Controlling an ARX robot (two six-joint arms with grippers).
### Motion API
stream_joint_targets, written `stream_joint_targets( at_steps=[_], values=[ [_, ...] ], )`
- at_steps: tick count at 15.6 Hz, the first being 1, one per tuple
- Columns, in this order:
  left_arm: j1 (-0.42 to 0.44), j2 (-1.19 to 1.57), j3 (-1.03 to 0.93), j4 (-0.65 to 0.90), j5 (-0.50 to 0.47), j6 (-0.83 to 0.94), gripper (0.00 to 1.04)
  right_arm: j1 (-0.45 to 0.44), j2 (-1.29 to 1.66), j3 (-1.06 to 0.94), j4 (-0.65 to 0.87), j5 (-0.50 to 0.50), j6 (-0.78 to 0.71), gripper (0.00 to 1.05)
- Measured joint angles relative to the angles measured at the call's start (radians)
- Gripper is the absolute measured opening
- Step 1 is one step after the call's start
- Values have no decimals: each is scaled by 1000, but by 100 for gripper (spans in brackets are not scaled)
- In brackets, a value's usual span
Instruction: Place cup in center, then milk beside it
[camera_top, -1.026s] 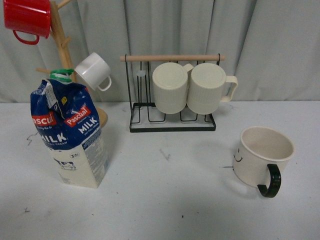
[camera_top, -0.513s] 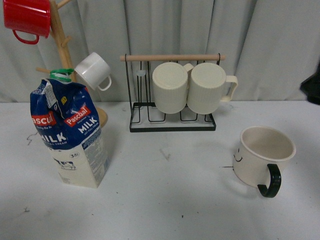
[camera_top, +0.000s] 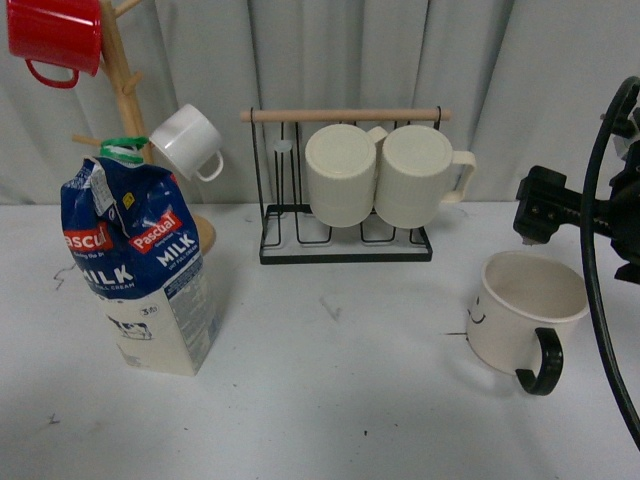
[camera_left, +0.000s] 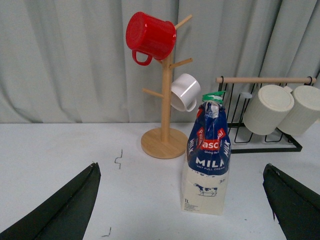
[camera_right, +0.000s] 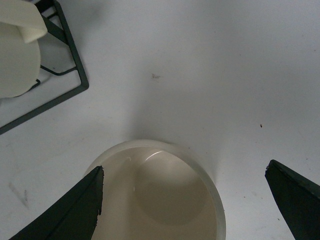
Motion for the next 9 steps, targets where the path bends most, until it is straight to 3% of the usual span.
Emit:
stream_joint_targets(
  at_steps=[5,6,9],
  values=[
    [0,0,0,0,0,0,98,-1,49,6,2,0,0,98],
    [0,0,0,0,0,0,98,-1,49,6,9,0,0,94],
    [0,0,0,0,0,0,98,-3,49,-28,20,-9,0,60]
  ],
)
